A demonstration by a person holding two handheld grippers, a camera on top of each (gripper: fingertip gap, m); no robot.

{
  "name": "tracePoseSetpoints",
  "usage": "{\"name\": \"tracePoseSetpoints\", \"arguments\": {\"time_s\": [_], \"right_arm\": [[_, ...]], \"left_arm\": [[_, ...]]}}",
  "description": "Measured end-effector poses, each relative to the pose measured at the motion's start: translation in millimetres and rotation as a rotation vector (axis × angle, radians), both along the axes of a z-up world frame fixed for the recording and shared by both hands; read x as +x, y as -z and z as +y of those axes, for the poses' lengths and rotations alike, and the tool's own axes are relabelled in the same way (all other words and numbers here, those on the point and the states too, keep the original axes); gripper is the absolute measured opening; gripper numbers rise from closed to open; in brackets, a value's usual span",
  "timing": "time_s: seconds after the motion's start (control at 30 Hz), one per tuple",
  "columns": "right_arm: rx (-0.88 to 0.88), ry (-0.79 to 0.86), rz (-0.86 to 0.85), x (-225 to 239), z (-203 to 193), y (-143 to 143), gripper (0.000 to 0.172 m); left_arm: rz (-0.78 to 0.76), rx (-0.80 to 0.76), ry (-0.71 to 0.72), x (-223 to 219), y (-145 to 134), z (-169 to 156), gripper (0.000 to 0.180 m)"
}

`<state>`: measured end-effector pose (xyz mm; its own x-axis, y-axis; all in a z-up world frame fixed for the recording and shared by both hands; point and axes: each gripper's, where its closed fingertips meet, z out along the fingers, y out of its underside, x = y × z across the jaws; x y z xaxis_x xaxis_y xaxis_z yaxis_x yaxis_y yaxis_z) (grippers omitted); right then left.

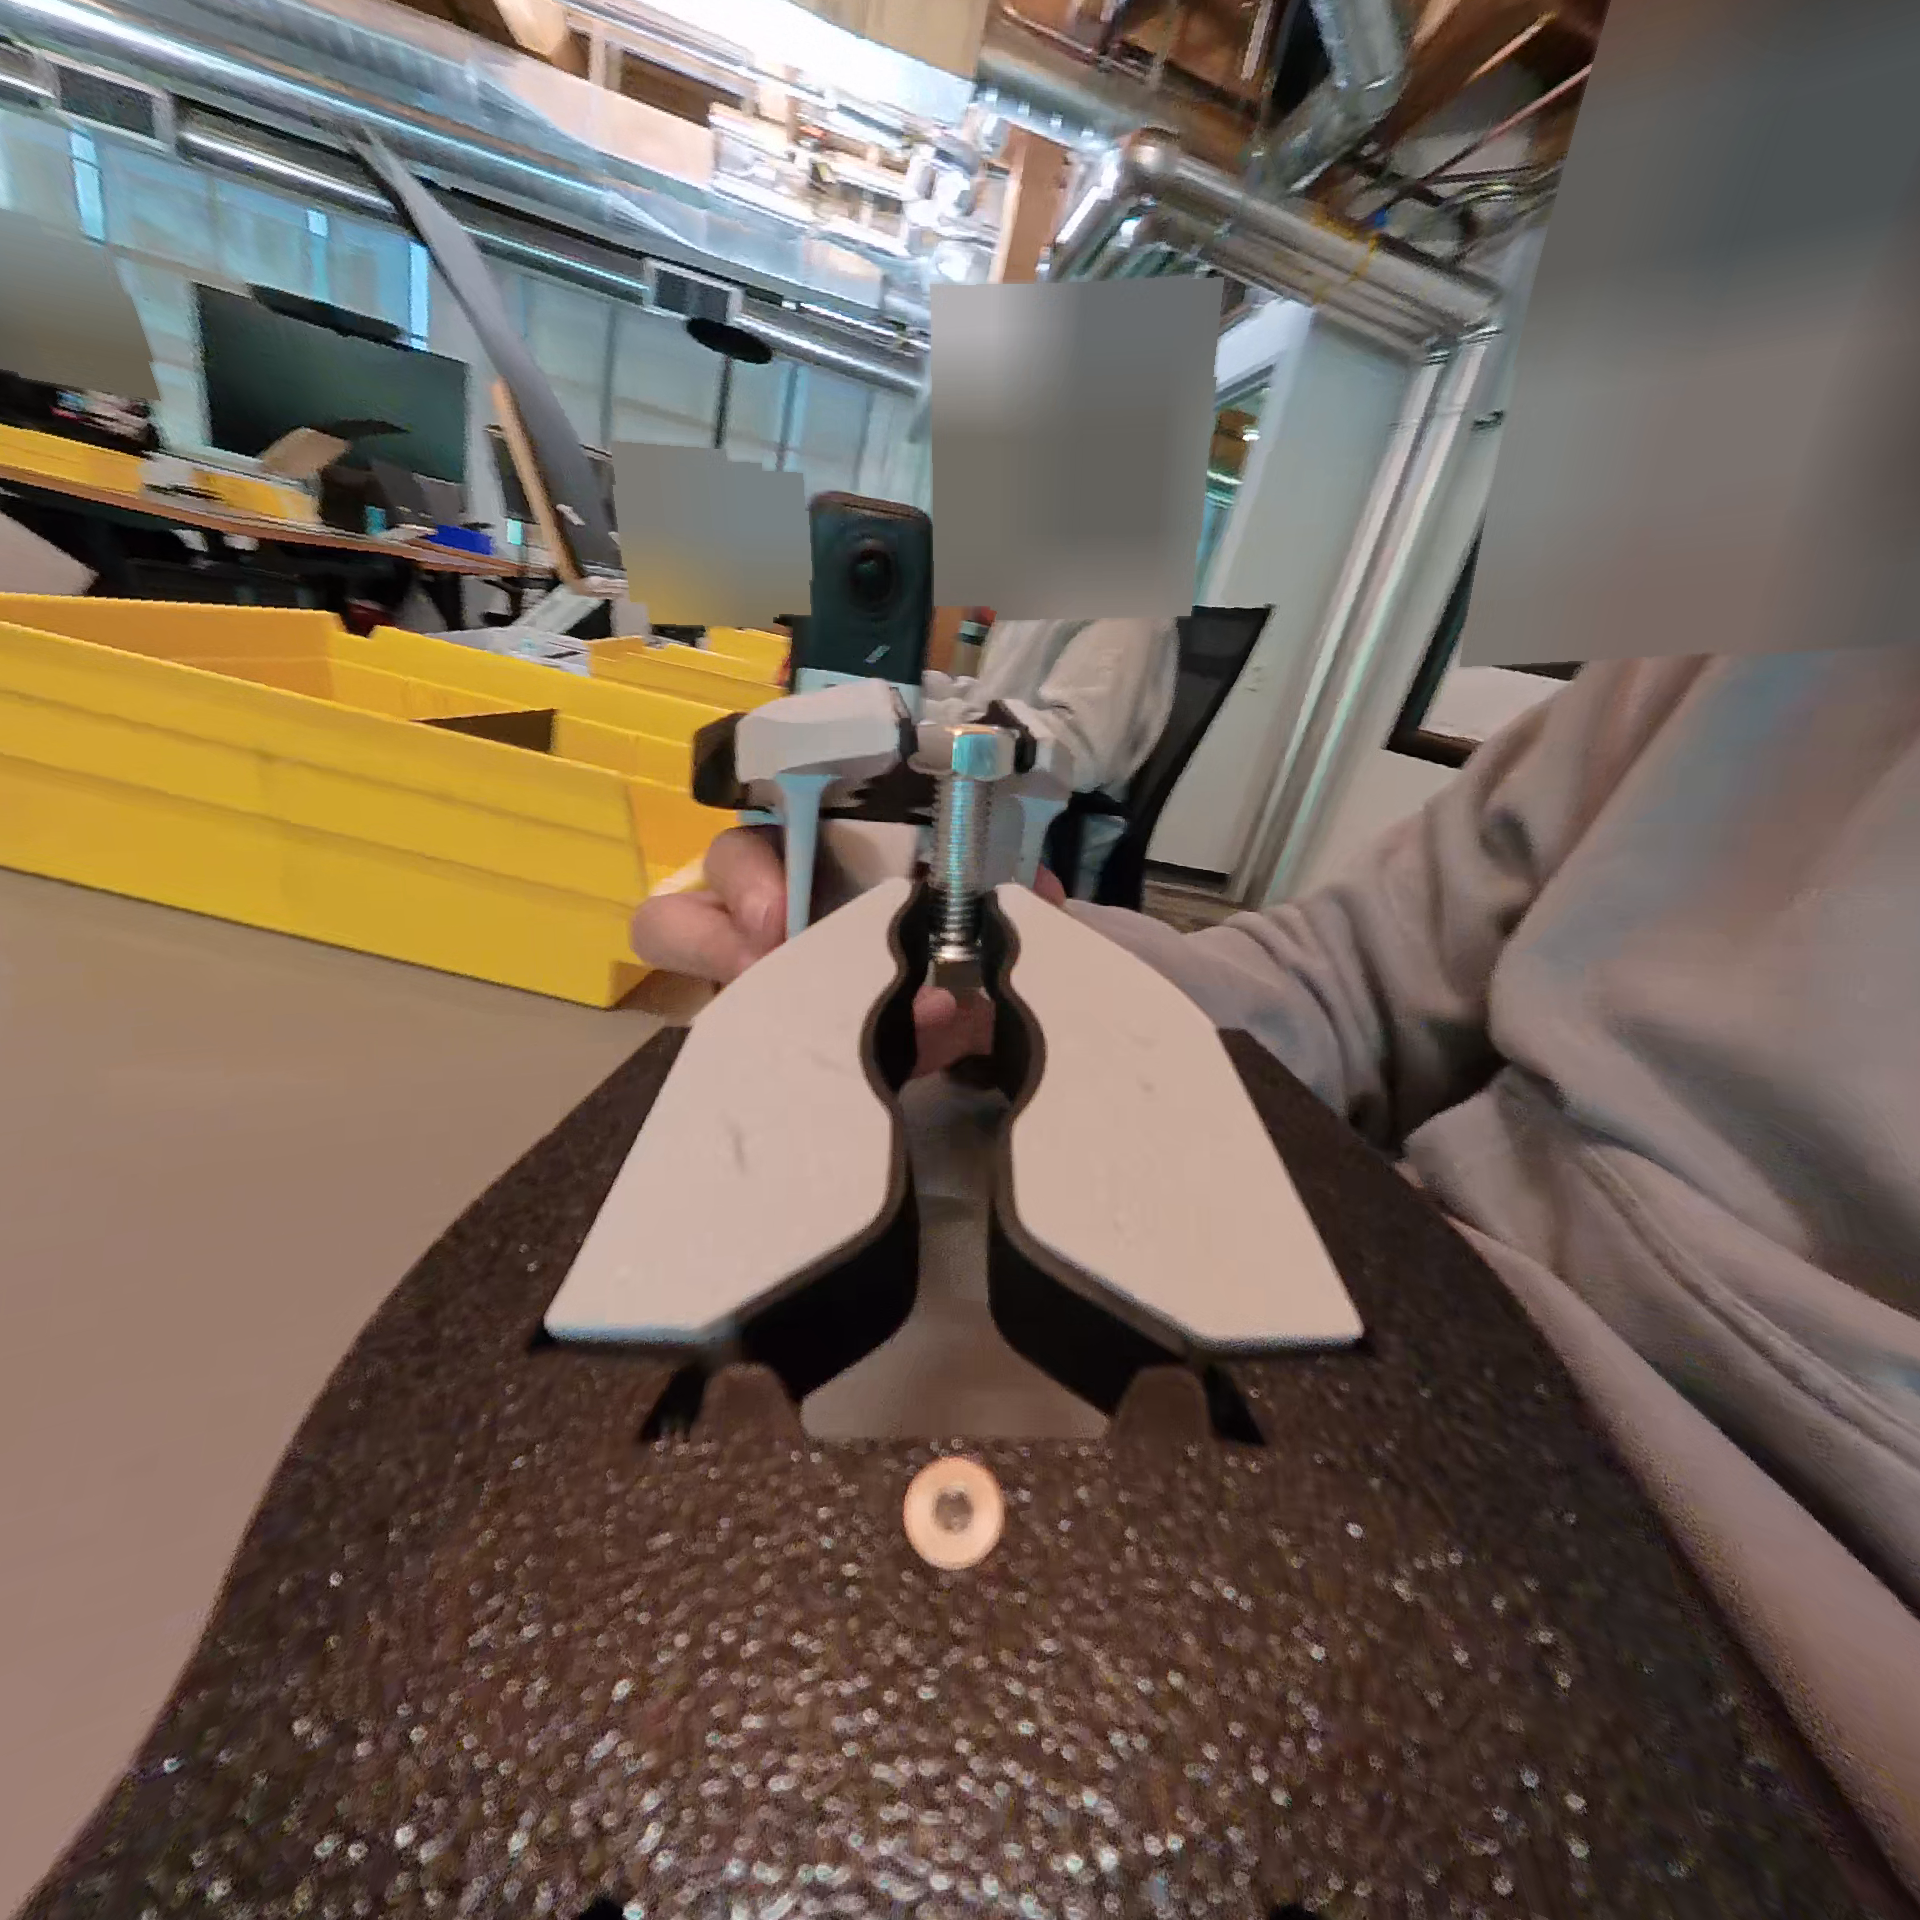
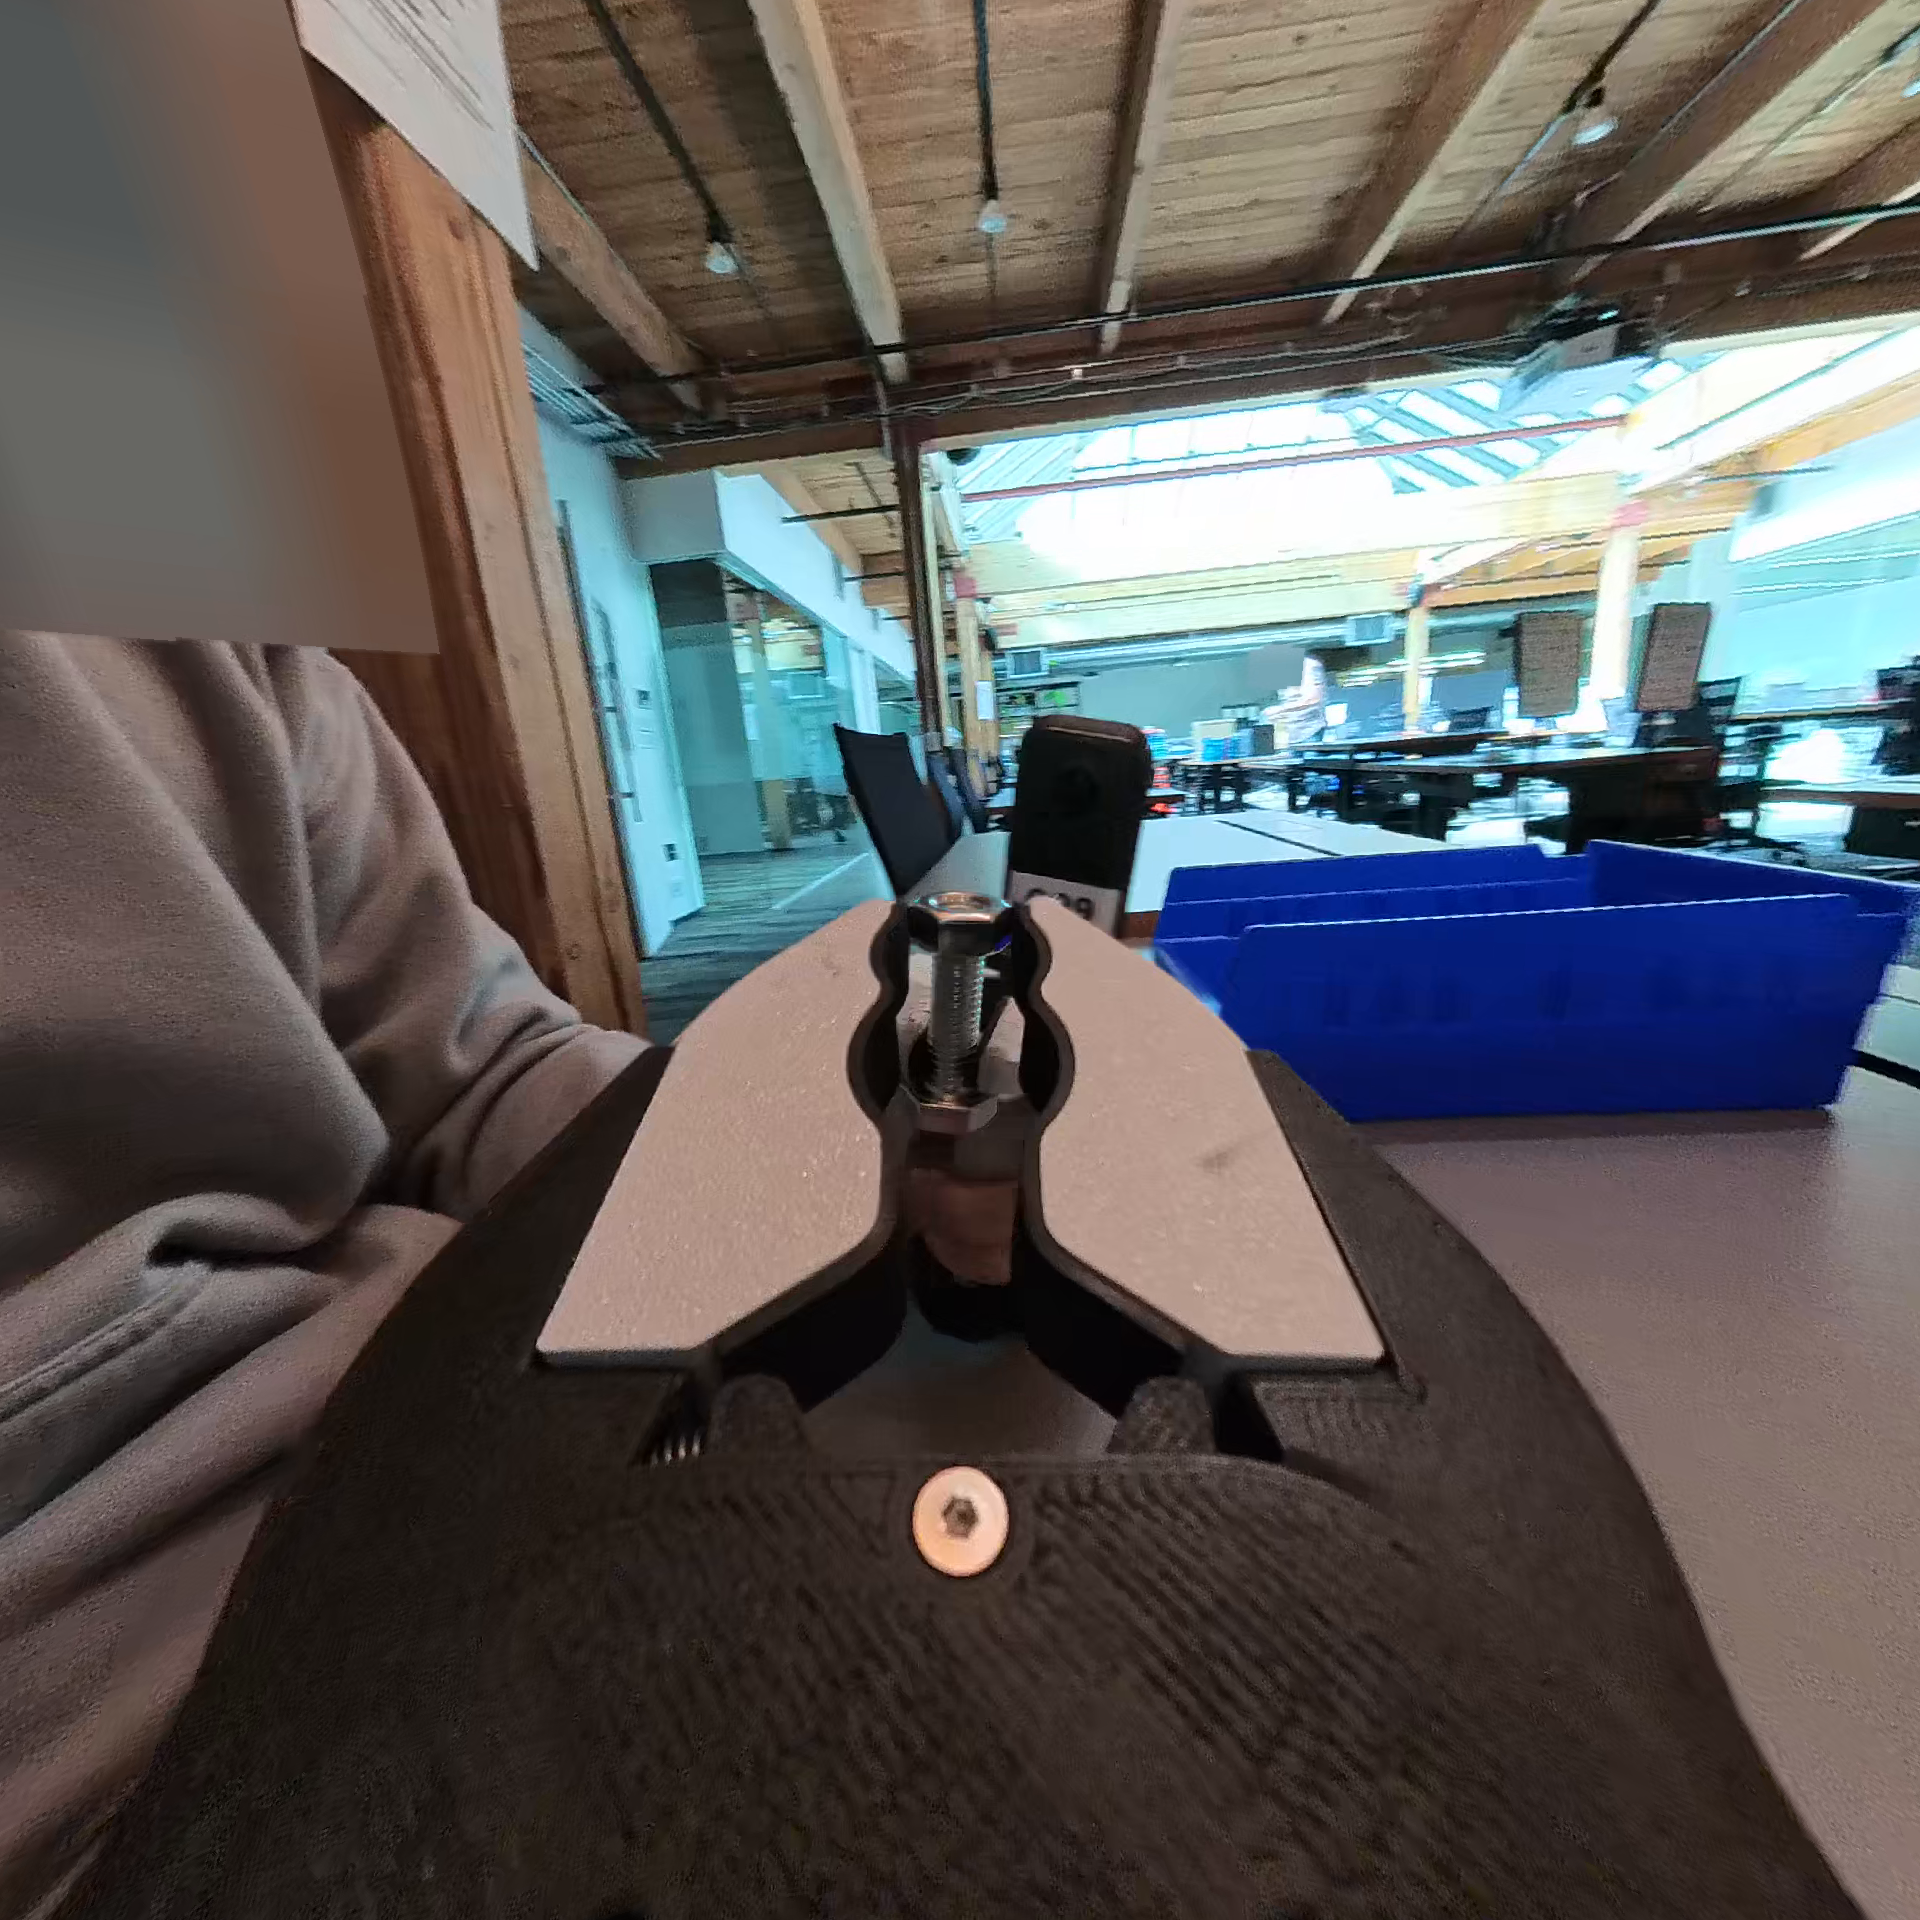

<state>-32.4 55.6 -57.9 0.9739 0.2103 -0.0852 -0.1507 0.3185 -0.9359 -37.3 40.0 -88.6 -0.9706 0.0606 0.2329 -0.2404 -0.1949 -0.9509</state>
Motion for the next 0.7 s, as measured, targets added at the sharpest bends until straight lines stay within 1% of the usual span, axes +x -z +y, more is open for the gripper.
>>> {"name": "tracePoseSetpoints", "arguments": {"time_s": [0.07,0.17,0.2,0.23,0.33,0.4,0.47,0.53,0.6,0.7], "right_arm": [[0.001,-0.066,0.01,-6.9,-1.5,-0.9,0.019],[-0.003,-0.126,0.026,-12.1,-3.4,-0.7,0.019],[-0.002,-0.141,0.03,-13.6,-3.9,-0.8,0.019],[0.002,-0.131,0.033,-12.4,-3.8,-1.0,0.018],[0.01,0.034,-0.008,2.4,-3.5,1.6,0.018],[-0.028,0.152,-0.035,14.6,-1.3,6.1,0.034],[-0.034,0.256,-0.04,25.1,0.7,6.1,0.037],[-0.033,0.349,-0.036,33.4,3.3,5.6,0.04],[-0.052,0.416,-0.038,38.1,7.6,7.9,0.041],[-0.067,0.459,-0.034,40.0,12.8,10.4,0.036]], "left_arm": [[0.015,-0.01,0.067,-7.9,-1.1,-1.7,0.008],[0.04,-0.014,0.131,-14.9,-1.2,-3.0,0.008],[0.04,-0.014,0.139,-16.1,-1.3,-3.5,0.008],[0.031,-0.011,0.118,-14.2,-1.3,-3.9,0.008],[-0.056,0.04,-0.072,4.8,2.1,-0.7,0.008],[-0.144,0.109,-0.244,21.0,6.8,4.7,0.008],[-0.201,0.177,-0.403,37.0,11.4,11.9,0.008],[-0.258,0.231,-0.53,47.9,13.0,19.3,0.008],[-0.316,0.262,-0.605,51.9,11.6,23.3,0.008],[-0.321,0.28,-0.615,52.4,13.6,21.2,0.008]]}}
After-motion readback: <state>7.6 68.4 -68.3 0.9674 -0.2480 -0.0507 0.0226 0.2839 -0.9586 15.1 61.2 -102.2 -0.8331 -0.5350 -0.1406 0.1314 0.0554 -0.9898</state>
